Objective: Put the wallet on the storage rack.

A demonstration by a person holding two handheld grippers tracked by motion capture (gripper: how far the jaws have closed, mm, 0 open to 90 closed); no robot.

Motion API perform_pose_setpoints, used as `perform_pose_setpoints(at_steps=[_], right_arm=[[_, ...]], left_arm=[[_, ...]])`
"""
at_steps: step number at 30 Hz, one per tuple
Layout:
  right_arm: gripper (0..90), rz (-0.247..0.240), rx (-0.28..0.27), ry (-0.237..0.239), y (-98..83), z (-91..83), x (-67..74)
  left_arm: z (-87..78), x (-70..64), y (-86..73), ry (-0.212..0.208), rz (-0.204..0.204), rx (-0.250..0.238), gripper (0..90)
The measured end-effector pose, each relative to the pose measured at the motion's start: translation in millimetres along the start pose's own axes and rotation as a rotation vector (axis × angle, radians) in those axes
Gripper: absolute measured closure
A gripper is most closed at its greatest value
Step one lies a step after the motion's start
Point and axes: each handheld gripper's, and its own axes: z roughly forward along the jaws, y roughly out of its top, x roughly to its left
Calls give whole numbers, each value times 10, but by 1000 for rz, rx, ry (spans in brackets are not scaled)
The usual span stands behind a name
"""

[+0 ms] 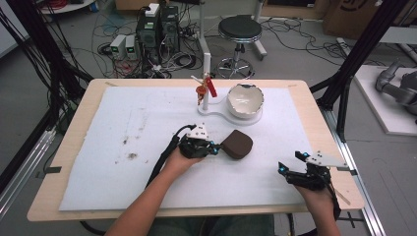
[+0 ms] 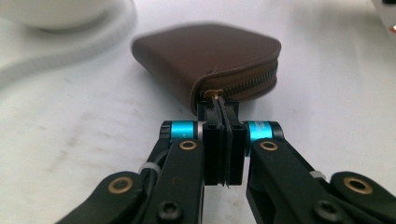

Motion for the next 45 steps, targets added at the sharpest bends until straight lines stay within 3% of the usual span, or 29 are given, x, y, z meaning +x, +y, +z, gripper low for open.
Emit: perform_pose_setpoints(at_steps=[5, 11, 19, 31, 45], right_arm=[[208, -1, 3, 3, 3, 7, 9], [208, -2, 1, 4, 8, 13, 12], [208, -5, 2, 11, 7, 29, 7], [208, -2, 6, 10, 7, 32, 8], [208, 5, 3, 17, 18, 49, 8]], left_arm=[[-98, 13, 145, -26, -4, -63, 885], [-208, 35, 318, -24, 9, -111, 884], [-312, 80, 454, -32, -14, -180, 884], [-321, 200, 770, 10, -12, -200, 884], [-281, 514, 1254, 62, -10, -235, 883]])
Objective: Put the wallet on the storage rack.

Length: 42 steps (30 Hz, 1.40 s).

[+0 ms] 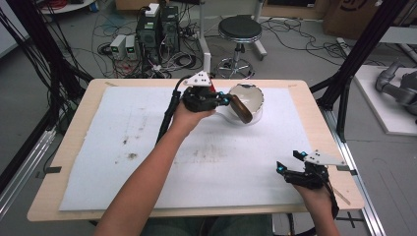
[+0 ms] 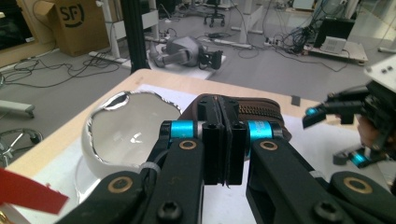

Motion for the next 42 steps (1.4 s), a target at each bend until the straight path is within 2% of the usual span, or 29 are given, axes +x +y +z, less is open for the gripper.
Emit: perform_pose_setpoints(at_steps=[7, 16, 25, 29, 31, 33, 36, 38, 42], right_arm=[[208, -11, 1, 7, 17, 35, 14], [208, -22, 3, 18, 29, 63, 50], [208, -17, 3, 14, 15, 44, 43], [208, -11, 2, 9, 5, 29, 34], [208, -13, 0, 6, 1, 24, 28], [208, -10, 2, 6, 0, 19, 26], [208, -11, 1, 6, -2, 24, 25], [208, -14, 4, 10, -2, 29, 27], [208, -17, 2, 11, 5, 34, 39]], left_arm=[[115, 161, 107, 35, -11, 1, 883], [345, 294, 145, 49, -22, 11, 883], [590, 413, 8, 86, -71, 45, 883], [687, 454, -72, 111, -72, 86, 882], [731, 471, -121, 110, -77, 117, 880], [750, 468, -149, 125, -74, 123, 870], [748, 455, -146, 134, -78, 143, 727], [713, 436, -128, 124, -72, 139, 697], [603, 399, -92, 124, -72, 143, 579]])
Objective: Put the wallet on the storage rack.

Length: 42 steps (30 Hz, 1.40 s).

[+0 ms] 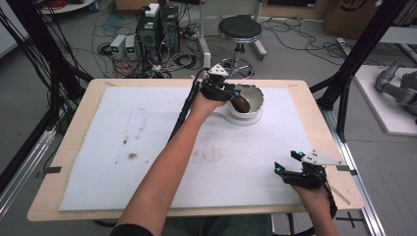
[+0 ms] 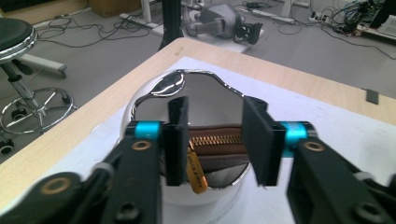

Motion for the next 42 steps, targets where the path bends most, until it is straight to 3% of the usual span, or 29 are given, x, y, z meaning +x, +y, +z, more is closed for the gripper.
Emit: perform_pose_setpoints(at_steps=[4, 10, 19, 26, 29, 42], right_arm=[[208, -7, 0, 3, 11, 5, 14], [208, -13, -2, 5, 32, 2, 41], [208, -14, -4, 8, 49, 28, 57], [208, -23, 0, 14, 66, 62, 79], [208, -20, -2, 14, 73, 54, 89], [208, -20, 0, 12, 69, 68, 73]], left_arm=[[-142, -41, -19, -4, 3, 1, 518], [-311, -124, -105, -44, 12, -6, 418], [-616, -269, -309, -96, 24, -9, 367], [-876, -306, -515, -105, 22, -4, 330], [-968, -306, -569, -103, 20, 32, 309], [-1469, -414, -821, -69, 26, -5, 289]])
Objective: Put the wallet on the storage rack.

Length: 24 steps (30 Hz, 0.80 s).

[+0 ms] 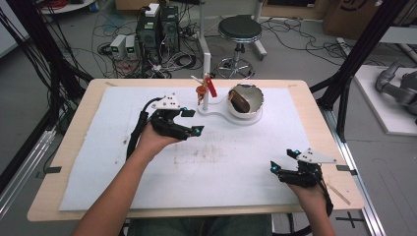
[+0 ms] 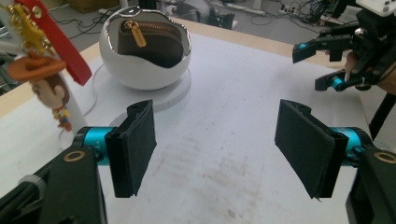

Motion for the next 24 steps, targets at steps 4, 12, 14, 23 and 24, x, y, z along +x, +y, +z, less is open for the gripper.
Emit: perform_pose_setpoints(at_steps=[4, 12, 14, 23, 24], right_arm=[[208, -5, -2, -1, 13, 7, 7], [208, -7, 4, 6, 32, 49, 26], [208, -8, 2, 7, 40, 58, 34], [208, -9, -3, 15, 69, 96, 40], [208, -11, -6, 17, 76, 101, 39]], left_arm=[[-143, -21, -85, 12, -9, -4, 278], [-406, -93, -281, 55, 4, 3, 265], [-457, -102, -322, 64, 5, 3, 265], [-704, -144, -514, 103, -25, -7, 259], [-734, -145, -536, 110, -21, -2, 257]])
